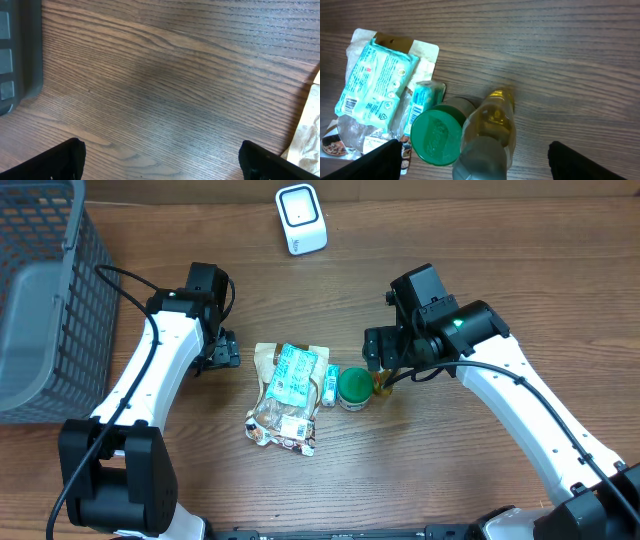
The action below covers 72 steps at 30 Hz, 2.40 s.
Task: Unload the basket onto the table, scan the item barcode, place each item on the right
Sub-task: 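Lower the open right gripper around the yellow oil bottle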
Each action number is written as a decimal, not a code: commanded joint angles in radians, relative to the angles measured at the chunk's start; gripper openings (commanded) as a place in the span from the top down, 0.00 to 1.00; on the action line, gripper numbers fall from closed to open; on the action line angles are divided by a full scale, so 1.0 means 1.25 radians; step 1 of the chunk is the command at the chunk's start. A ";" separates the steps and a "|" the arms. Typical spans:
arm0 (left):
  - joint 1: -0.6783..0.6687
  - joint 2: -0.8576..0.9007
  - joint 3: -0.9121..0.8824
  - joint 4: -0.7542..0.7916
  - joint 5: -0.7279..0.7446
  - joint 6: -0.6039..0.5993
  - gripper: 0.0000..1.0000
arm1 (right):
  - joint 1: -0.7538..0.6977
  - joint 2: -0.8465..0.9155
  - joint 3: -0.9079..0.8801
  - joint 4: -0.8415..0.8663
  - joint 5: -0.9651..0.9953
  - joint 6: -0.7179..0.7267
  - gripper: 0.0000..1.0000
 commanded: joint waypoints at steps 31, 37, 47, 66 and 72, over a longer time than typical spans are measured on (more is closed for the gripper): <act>0.001 -0.015 0.014 0.001 -0.011 -0.011 0.00 | 0.002 0.000 0.002 -0.048 0.007 0.001 0.43; 0.001 -0.015 0.014 0.001 -0.011 -0.011 0.01 | 0.002 0.000 0.002 -0.045 0.007 0.001 0.44; 0.001 -0.015 0.014 0.001 -0.011 -0.011 0.00 | 0.002 0.000 0.002 -0.048 0.007 0.001 0.59; 0.001 -0.015 0.014 0.001 -0.011 -0.011 0.01 | 0.002 0.000 0.002 -0.045 0.088 0.001 0.65; 0.002 -0.015 0.014 0.001 -0.011 -0.011 0.01 | 0.002 0.000 0.002 -0.045 0.087 0.001 0.58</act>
